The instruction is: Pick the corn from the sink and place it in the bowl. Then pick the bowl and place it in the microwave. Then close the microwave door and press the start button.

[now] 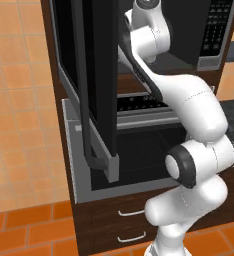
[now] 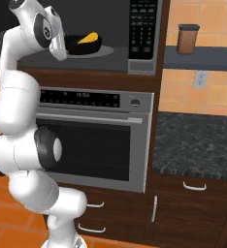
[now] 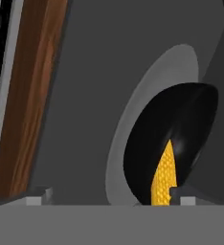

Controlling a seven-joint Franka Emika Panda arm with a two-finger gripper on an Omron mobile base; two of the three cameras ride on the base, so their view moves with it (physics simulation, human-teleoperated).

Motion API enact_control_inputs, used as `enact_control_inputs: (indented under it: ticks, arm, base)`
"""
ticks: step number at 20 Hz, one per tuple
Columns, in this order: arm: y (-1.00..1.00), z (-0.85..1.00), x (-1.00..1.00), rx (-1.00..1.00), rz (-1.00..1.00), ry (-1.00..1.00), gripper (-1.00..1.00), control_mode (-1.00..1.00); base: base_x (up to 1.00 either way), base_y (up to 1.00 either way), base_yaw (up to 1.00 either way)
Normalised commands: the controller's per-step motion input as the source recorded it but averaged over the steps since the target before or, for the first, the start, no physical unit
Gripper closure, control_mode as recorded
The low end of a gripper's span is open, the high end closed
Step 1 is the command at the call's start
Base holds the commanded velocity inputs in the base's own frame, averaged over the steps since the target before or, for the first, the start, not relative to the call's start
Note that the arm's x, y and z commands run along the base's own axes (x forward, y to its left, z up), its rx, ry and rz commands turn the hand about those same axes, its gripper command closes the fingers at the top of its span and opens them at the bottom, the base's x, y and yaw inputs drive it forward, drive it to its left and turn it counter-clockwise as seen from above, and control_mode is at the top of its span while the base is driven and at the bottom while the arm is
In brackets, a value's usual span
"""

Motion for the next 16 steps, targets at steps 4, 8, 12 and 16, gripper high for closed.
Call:
enact_control_inputs:
  ticks: [4, 8, 12, 16]
  arm:
    - [0.21, -0.21, -1.00, 0.00, 0.02, -0.08, -1.00, -1.00]
    - [0.24, -0.66, -1.00, 0.00, 0.06, -0.09, -1.00, -1.00]
    - [0.25, -0.71, -1.00, 0.00, 0.01, -0.04, -1.00, -1.00]
    - [0.33, -0.82, -1.00, -0.02, 0.00, -0.01, -1.00, -1.00]
  base:
    - [0.00, 0.00, 0.00]
    - [0.00, 0.00, 0.00]
    - [0.00, 0.00, 0.00]
    - [0.00, 0.00, 0.00]
